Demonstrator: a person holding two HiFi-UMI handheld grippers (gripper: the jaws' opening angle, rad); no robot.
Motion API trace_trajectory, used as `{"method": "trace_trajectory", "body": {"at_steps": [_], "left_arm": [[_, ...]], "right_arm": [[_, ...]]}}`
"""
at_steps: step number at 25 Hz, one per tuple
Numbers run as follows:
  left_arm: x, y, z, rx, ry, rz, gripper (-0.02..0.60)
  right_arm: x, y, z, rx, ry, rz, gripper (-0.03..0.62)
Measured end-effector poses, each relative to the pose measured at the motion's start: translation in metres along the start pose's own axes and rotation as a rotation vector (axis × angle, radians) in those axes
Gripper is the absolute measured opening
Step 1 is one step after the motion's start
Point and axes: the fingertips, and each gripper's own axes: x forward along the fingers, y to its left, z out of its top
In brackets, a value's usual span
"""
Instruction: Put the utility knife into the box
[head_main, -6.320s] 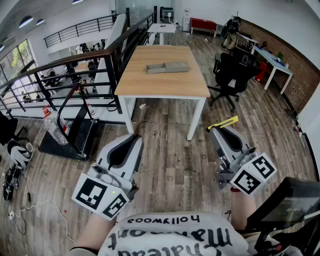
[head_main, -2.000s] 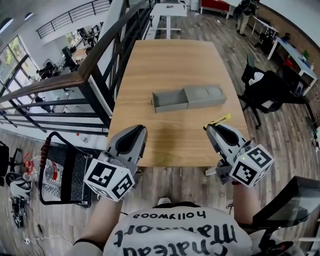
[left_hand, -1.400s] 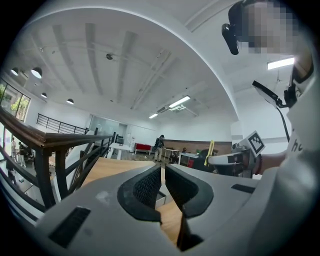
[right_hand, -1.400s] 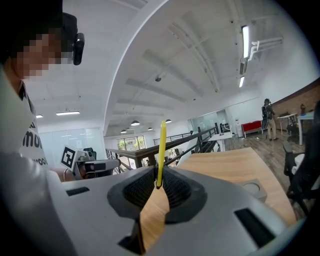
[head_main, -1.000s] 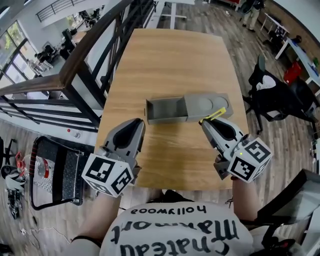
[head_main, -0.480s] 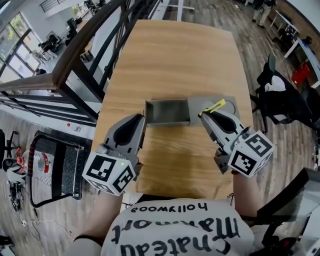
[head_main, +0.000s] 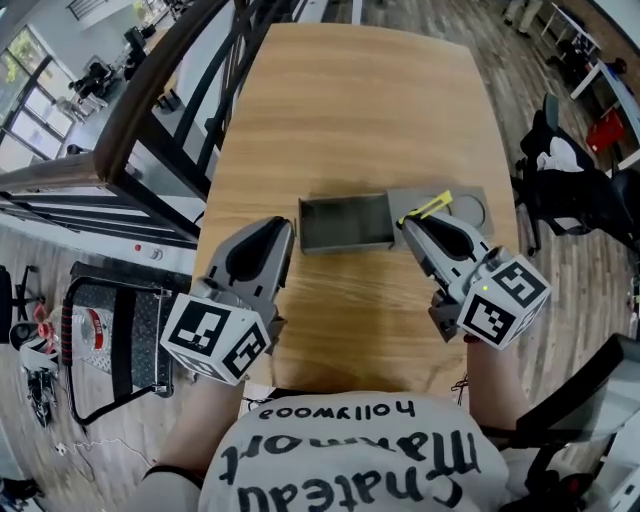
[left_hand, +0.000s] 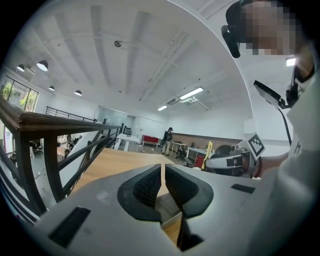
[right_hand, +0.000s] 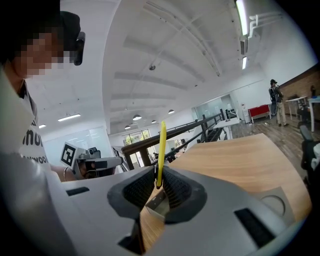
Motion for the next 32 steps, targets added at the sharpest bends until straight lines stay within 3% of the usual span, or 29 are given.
{"method": "trace_trajectory", "body": {"at_steps": [7,14,19,25,32], "left_arm": [[0.005,0.027,0.000,0.006,0.029,-0.042,0.029],[0.010,0.047,-0.006,-0.017,0.053,-0.064,0.029],[0.010,0.058,-0.018,-0.035,0.075,-0.062,0.029],[0.007,0.064,-0.023,-0.045,0.089,-0.055,0.029],[0.009,0.065,-0.026,-0.051,0.091,-0.051,0.029]], "right_arm": [[0.037,-0.007,-0.020,0.020,0.046,-0.049,0.054],[0.079,-0.035,-0.089,-0.096,0.265,-0.215,0.054],[0.095,-0.050,-0.117,-0.100,0.334,-0.291,0.054],[0.100,-0.054,-0.131,-0.013,0.336,-0.282,0.055],[0.101,-0.055,-0.140,-0.008,0.366,-0.265,0.055]]}}
